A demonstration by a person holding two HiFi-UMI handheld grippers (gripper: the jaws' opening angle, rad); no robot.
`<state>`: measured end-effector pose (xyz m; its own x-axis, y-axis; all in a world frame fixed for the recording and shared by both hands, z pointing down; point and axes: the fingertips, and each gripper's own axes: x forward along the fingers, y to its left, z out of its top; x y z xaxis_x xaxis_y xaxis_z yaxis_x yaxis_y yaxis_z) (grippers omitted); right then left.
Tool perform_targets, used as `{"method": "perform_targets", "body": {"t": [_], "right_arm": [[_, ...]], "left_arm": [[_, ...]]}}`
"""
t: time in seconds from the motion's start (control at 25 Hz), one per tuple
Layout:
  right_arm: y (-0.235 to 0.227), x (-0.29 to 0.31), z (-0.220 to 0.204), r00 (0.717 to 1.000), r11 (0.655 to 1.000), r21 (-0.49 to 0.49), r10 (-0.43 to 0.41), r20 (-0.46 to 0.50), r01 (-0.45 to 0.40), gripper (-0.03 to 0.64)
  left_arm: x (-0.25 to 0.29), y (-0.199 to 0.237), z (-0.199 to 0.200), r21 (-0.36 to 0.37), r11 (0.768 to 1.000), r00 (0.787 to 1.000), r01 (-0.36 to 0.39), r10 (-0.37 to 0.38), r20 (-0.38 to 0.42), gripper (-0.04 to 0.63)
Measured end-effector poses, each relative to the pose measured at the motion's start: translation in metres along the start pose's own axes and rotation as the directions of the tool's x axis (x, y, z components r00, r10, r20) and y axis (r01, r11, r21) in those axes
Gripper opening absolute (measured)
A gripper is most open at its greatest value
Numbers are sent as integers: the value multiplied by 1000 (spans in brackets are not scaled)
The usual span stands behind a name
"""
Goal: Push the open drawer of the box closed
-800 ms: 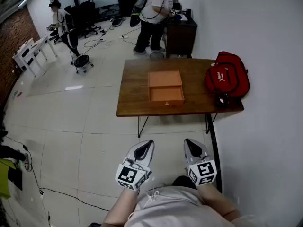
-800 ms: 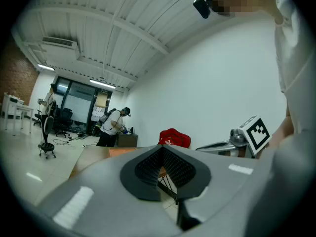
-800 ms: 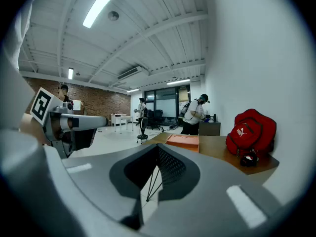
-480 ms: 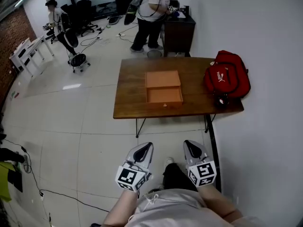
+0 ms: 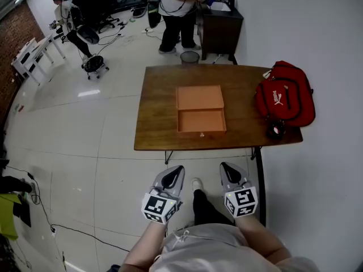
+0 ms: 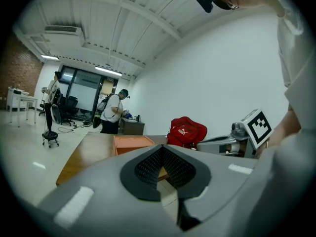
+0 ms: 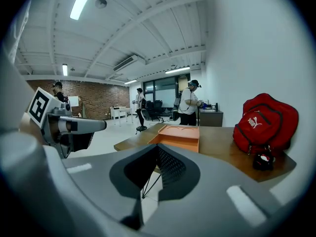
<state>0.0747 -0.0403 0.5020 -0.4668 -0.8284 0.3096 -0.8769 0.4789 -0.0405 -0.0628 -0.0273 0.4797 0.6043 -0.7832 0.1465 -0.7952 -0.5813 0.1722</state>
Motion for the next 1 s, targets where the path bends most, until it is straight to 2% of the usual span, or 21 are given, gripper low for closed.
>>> {"method": "perform_targets", "body": {"t": [0.24, 0.48, 0.76, 1.0], "right_arm": [[-43, 72, -10, 997, 1000, -2, 6, -81, -7, 8], [-72, 129, -47, 981, 999, 30, 28, -193, -23, 8], [-96, 169, -85, 950, 996, 91, 43, -309, -16, 8], [-100, 192, -91, 934, 992, 124, 68, -350, -26, 8]], "left_arm": [[68, 38, -24, -49, 999, 997, -16, 12, -78, 5], [125, 63, -63, -95, 995, 984, -12, -5, -179, 5], [162, 92, -114, -148, 988, 948, -51, 1, -317, 5], [178, 116, -124, -185, 978, 938, -101, 32, -345, 5]]}}
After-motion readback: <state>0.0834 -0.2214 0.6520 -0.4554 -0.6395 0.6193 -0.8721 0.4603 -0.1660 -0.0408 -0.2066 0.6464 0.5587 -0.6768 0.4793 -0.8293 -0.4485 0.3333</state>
